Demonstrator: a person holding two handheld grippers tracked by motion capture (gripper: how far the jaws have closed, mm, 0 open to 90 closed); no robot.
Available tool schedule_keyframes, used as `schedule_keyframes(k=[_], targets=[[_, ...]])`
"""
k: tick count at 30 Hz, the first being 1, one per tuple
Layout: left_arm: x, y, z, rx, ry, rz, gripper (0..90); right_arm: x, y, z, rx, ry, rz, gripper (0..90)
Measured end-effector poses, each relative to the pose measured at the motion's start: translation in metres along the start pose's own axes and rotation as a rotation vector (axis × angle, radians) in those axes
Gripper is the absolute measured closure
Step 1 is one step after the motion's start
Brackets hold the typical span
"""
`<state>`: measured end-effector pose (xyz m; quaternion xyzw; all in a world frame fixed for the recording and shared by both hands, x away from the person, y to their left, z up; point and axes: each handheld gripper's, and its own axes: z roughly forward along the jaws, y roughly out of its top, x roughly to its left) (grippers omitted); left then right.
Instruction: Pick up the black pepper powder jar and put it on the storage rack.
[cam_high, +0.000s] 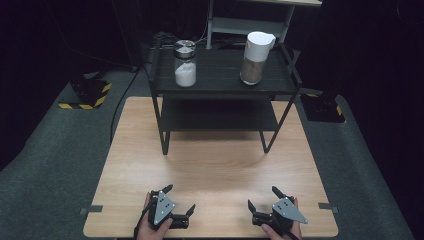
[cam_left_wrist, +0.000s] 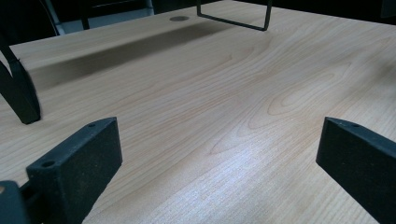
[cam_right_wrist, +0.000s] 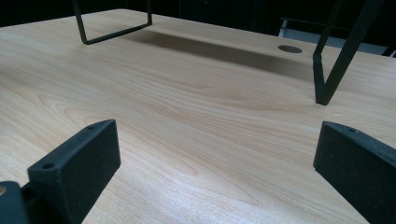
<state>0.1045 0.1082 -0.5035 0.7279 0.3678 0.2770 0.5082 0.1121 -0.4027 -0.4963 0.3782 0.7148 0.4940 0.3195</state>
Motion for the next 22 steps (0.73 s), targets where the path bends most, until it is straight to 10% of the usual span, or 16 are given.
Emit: schedule_keyframes(k=[22], targets=[[-0.0036, 0.0002, -0.0006, 0.001, 0.014, 0.005, 0.3, -0.0015, -0.0018, -0.0011, -0.010, 0.011, -0.003, 0.0]])
